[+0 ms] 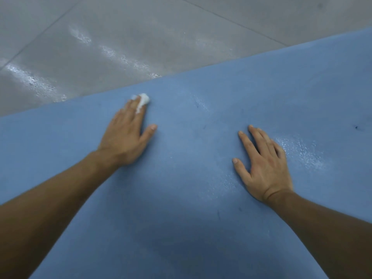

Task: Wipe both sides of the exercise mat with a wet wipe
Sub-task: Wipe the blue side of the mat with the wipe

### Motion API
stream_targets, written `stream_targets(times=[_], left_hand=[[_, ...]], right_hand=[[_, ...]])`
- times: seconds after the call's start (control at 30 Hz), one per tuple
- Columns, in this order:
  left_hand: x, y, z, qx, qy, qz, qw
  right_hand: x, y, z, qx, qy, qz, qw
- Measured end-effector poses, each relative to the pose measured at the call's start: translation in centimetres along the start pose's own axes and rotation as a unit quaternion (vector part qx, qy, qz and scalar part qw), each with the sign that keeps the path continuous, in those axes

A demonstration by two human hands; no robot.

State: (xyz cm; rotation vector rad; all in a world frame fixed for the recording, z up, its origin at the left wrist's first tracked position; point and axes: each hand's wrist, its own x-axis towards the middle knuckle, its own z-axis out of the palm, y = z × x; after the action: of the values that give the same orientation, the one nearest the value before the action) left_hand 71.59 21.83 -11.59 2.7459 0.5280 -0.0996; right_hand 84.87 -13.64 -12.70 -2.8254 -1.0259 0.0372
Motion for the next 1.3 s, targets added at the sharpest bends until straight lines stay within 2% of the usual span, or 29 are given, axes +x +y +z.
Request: stream_targets(times=[0.1,0.2,0.27,0.33,0.43,0.57,0.67,0.73,0.8,0.87,0.93,1.07,1.2,1.3], left_hand=[[-1.8,4.6,1.9,0.015,-0.033,0.089,0.995],[-4.6,9.5,4.1,0.041,-0.071,0.211,0.974],[-5.8,10.9,4.8,0.059,-0.078,0.24,0.966],[-5.5,10.2,4.7,0.068,-0.071,0.235,0.967],[-3.8,7.3,3.4,0.063,-0.062,0.177,0.98],[-1.2,1.0,0.9,0.034,-0.021,0.005,0.999],[-0.4,-3.7,-0.8,0.031,0.012,-0.104,0.994],[-0.2,-4.9,-1.3,0.022,0.024,-0.146,0.989],[0.0,-4.2,-1.1,0.005,0.026,-0.154,0.988],[-0.5,-1.8,-0.5,0.007,0.007,-0.099,0.995],[-1.9,1.5,0.8,0.012,-0.027,0.003,1.0],[-6.3,9.4,4.4,0.043,-0.073,0.192,0.978],[-7.5,10.7,5.4,0.076,-0.068,0.231,0.968],[-6.1,7.2,4.2,0.073,-0.062,0.183,0.978]], right_hand=[[0.0,0.0,0.0,0.002,0.002,0.0,1.0],[0.1,-0.1,0.0,0.003,0.005,0.003,1.0],[0.1,-0.1,0.0,0.003,0.003,0.003,1.0],[0.1,-0.1,0.0,0.001,-0.001,0.003,1.0],[0.1,-0.1,-0.1,0.001,-0.001,0.003,1.0],[0.0,-0.1,0.0,0.0,0.001,0.002,1.0],[0.0,0.0,0.0,-0.002,-0.003,0.003,1.0],[0.0,0.0,0.0,-0.002,-0.005,0.003,1.0],[0.0,0.0,0.0,-0.001,-0.004,0.003,1.0],[0.1,0.0,0.0,0.0,-0.002,0.001,1.0],[0.1,0.0,0.0,-0.001,-0.001,0.0,1.0],[0.1,-0.1,0.0,0.005,0.0,0.003,1.0],[0.1,-0.2,0.0,0.005,0.002,0.002,1.0],[0.1,-0.1,0.0,0.004,0.001,0.003,1.0]])
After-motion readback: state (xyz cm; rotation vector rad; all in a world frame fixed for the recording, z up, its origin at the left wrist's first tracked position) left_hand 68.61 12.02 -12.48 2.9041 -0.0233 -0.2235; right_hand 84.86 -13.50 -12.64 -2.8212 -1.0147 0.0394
